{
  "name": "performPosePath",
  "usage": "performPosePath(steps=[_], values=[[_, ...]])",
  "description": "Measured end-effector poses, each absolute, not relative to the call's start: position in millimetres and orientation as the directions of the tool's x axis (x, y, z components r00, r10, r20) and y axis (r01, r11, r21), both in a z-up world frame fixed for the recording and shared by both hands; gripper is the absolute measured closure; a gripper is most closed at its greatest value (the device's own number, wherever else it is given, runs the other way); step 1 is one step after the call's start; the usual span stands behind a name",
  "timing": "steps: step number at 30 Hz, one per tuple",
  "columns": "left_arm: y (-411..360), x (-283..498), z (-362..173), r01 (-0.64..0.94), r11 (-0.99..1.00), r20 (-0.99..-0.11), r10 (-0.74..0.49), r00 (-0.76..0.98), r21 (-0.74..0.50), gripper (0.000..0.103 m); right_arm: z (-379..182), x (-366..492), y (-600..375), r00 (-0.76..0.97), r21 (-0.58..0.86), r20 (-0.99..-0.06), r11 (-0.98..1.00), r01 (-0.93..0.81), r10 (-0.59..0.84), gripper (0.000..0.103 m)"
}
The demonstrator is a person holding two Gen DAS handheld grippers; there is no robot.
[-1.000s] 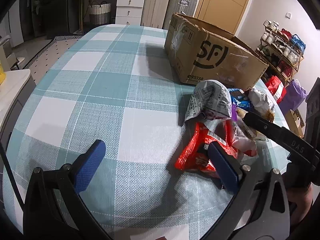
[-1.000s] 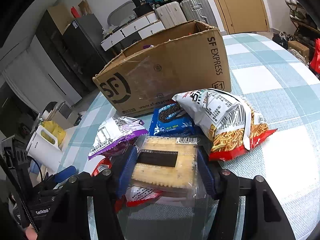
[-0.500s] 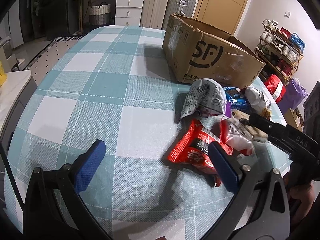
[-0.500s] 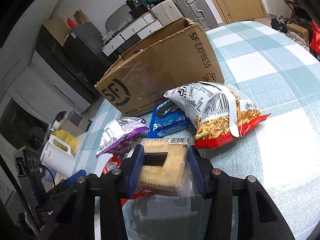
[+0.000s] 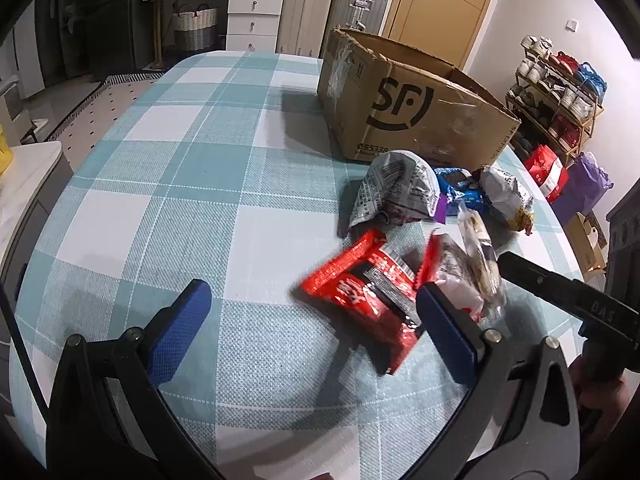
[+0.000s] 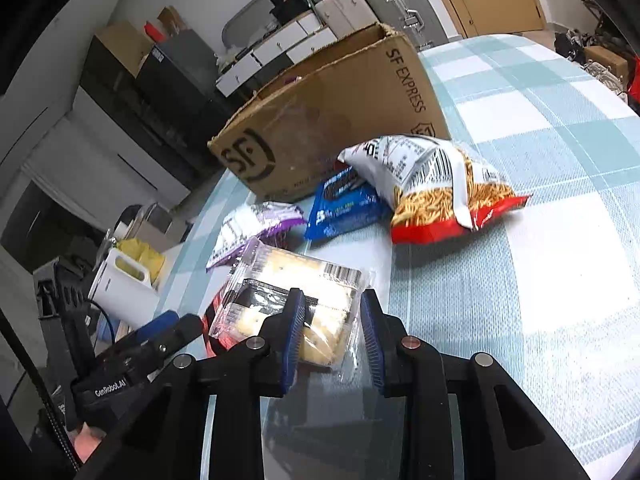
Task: Organize snacks
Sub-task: 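Grasp the red KitKat-style wafer pack with the left gripper while right holds crackers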
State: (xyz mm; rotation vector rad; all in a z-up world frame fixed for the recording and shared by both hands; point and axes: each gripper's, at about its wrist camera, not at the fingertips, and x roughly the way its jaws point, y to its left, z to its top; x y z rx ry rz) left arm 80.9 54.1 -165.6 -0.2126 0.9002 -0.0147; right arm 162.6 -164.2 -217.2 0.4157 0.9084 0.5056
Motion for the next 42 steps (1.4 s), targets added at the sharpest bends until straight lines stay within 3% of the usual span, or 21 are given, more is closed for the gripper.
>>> performPosePath(steps=[3,7,15,21,27,29,35,42], values=[[52.2,78.1,-164.4,-0.069,0.979,-0.774,-0.108,0.624,-0.192,0.001,-216.7,162.2,-164.5,0.513,0.541,-0.641,0.810,-0.226,0.571,0.046],[52.7,74.1,-162.2,-0.062,0.980,-0.770,-0.111,0.628,-0.191,0.001,-215.2,164.6,-157.6,0.490,0.563,-0.634,0.791,-0.238,0.598,0.037],[60.8,71.2,-166.0,-0.072,0.975,-0.772,-0.122,0.623,-0.212,0.001,-217.4,178.8,-148.0,0.452,0.604,-0.631,0.765,-0.224,0.630,0.033],[65.3,72.9,-170.5,-0.080,0.971,-0.776,-0.129,0.618,-0.225,0.001,-212.9,185.6,-134.1,0.431,0.588,-0.639,0.766,-0.261,0.637,0.012],[68.2,73.7,-174.5,-0.085,0.968,-0.779,-0.137,0.611,-0.237,0.001,-206.5,180.7,-108.2,0.462,0.423,-0.712,0.848,-0.320,0.530,0.012],[69.5,73.7,-175.9,-0.087,0.967,-0.781,-0.138,0.609,-0.239,0.001,-207.2,180.0,-107.1,0.474,0.401,-0.717,0.858,-0.320,0.512,0.020],[73.4,74.2,-178.8,-0.096,0.964,-0.783,-0.142,0.605,-0.249,0.001,-208.5,176.3,-112.4,0.485,0.436,-0.691,0.844,-0.312,0.536,0.031],[73.5,73.0,-177.4,-0.095,0.965,-0.779,-0.138,0.611,-0.246,0.001,-211.0,170.7,-133.3,0.494,0.515,-0.639,0.805,-0.294,0.589,0.035]])
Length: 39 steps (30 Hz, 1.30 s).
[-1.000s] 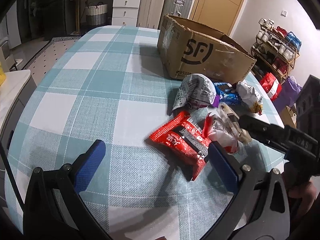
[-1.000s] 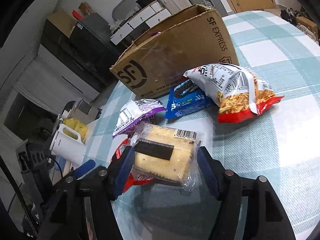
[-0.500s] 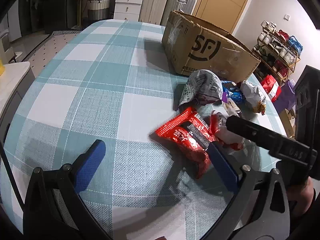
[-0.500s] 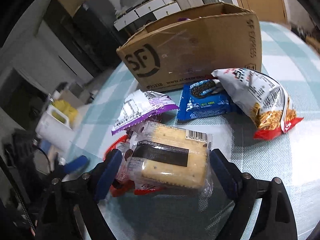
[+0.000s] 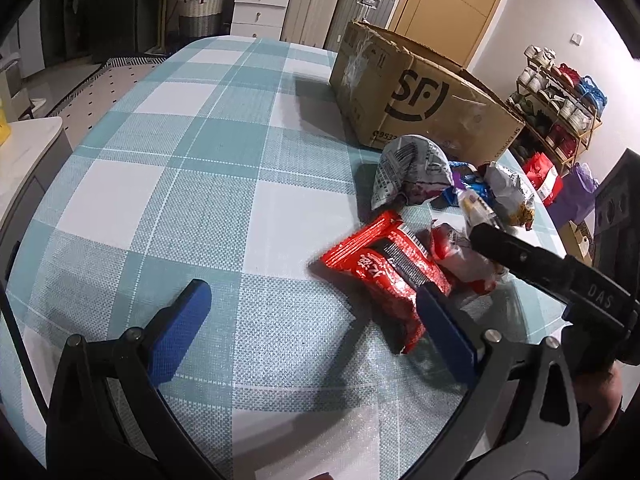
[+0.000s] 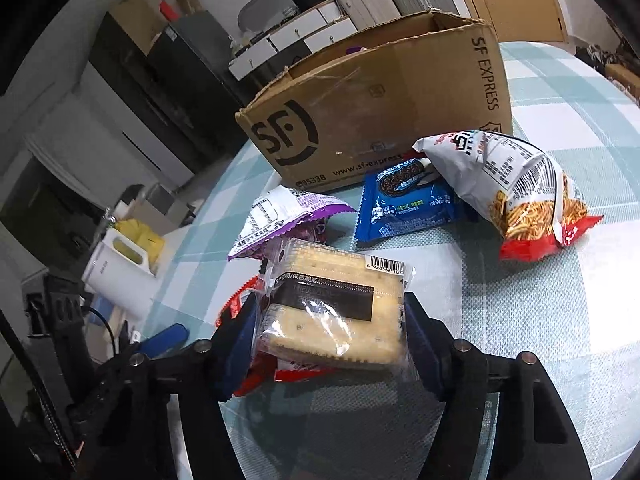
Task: Organize snacks
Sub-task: 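Grasp the red KitKat-style wafer pack with the left gripper while right holds crackers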
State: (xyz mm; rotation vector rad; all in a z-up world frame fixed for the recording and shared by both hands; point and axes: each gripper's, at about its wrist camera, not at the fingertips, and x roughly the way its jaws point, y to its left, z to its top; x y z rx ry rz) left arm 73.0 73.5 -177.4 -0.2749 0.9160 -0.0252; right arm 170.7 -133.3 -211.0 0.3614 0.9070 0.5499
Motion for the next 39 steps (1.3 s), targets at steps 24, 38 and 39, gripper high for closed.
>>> performPosePath(steps=[24,38,39], values=[[48.3,84.0,-174.2,-0.019,0.981,-0.797,-0.145,0.587,-0.192,0.001,-198.2,158.7,-171.9,0.536,0.586,-0.557,0.758,-0.287,0.634,0.036],[19.3,112.5,-187.7,0.086,0.989,-0.833,-0.149,0.533,-0.122,0.001,-196.0,151.1,-185.5,0.547,0.587,-0.538,0.751,-0.302,0.641,0.036],[17.7,115.0,-188.3,0.094,0.989,-0.833,-0.147,0.533,-0.114,0.001,-196.4,151.0,-185.9,0.547,0.589,-0.537,0.750,-0.301,0.642,0.036]])
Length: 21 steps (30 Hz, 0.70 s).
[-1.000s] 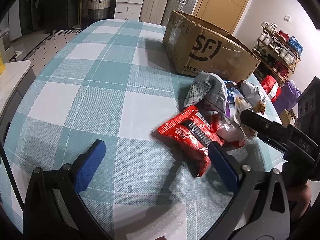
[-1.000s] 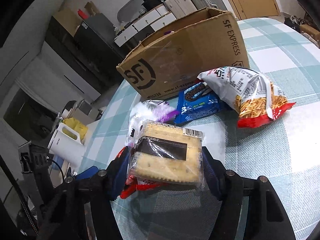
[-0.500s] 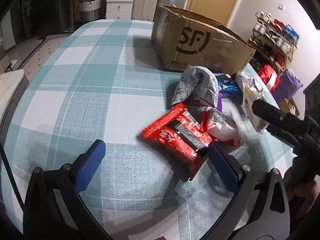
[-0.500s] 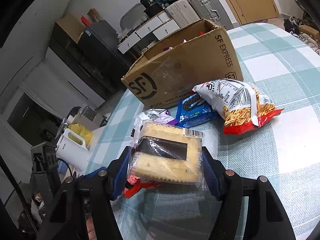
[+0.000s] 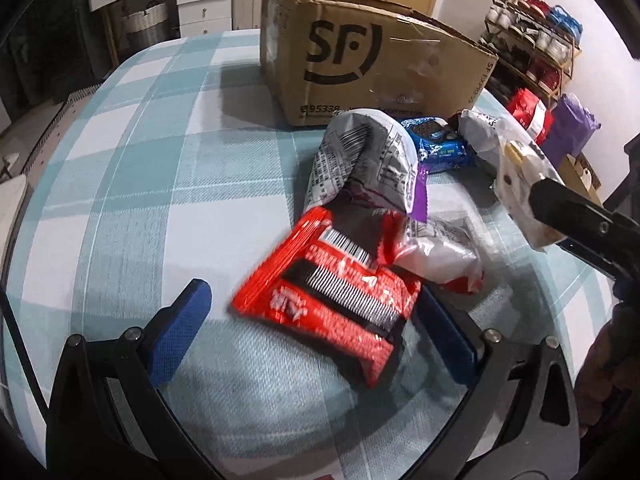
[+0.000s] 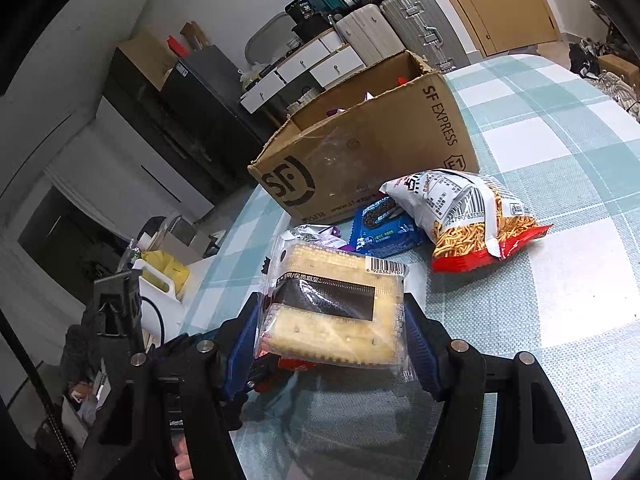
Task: Organize snacks
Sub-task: 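Grasp the red KitKat-style wafer pack with the left gripper while right holds crackers, then carry the wafer pack and cracker pack over the box and release both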
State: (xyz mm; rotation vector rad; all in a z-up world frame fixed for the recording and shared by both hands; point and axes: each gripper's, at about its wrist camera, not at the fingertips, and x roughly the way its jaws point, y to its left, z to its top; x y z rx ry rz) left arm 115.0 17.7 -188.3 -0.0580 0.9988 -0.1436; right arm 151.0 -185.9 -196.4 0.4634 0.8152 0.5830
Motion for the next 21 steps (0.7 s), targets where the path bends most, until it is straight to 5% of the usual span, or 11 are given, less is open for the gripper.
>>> performPosePath(steps=[6,11,21], values=[[16.7,121.4,-187.6,0.114,0.987,-0.826,-0.160,0.541,-0.116,0.007,-196.9,152.0,-189.6,0.549,0.594,-0.535,0.748,-0.297,0.643,0.036],[18.3,116.5,-182.8,0.134,0.988,-0.815,-0.144,0.562,-0.082,0.057,-197.8,151.1,-194.1,0.550,0.599,-0.533,0.746,-0.293,0.643,0.036],[23.6,106.0,-169.1,0.151,0.982,-0.809,-0.179,0.559,-0.113,0.059,-184.1,143.6,-191.6,0.553,0.586,-0.517,0.741,-0.328,0.653,0.036]])
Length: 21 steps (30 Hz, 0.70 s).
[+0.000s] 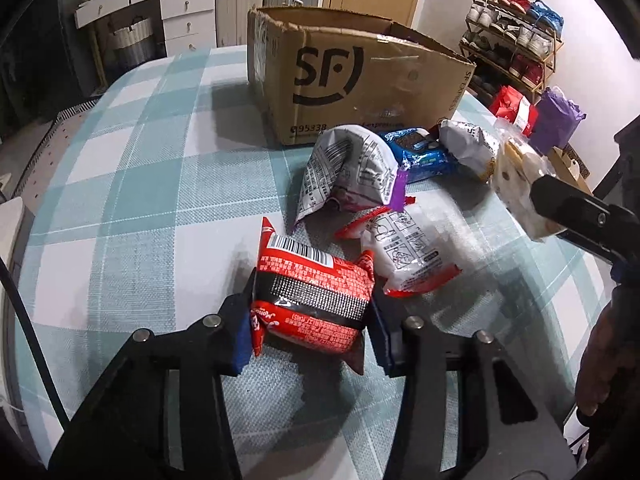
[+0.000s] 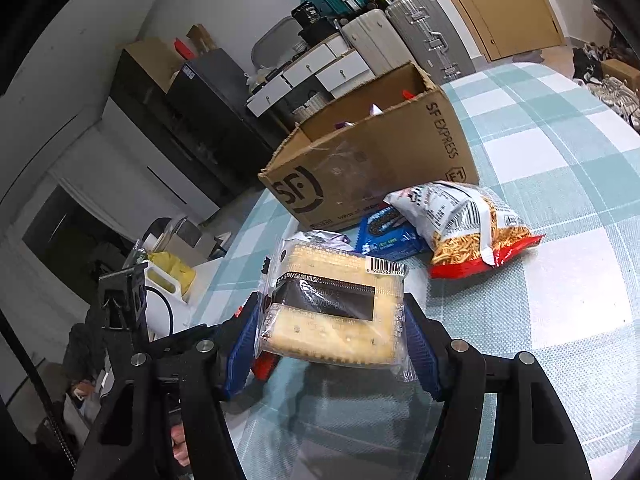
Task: Organize snacks
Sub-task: 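Carry the wafer pack and cracker pack over the box and release both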
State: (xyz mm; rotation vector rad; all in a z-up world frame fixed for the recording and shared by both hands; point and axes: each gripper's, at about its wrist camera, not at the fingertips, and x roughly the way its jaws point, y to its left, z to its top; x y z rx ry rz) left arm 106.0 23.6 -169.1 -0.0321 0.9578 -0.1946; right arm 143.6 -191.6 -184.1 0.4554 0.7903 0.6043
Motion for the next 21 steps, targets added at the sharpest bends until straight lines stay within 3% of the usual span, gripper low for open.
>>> performPosePath(steps=[21], values=[[34.5,99.7,-90.6,0.180,0.957,-0.728,-0.291,0.620,-0.229,0.059,-135.0,133.1,-191.9,0.562,0.554,-0.468,0.722,-0.414,0.682,0.036]])
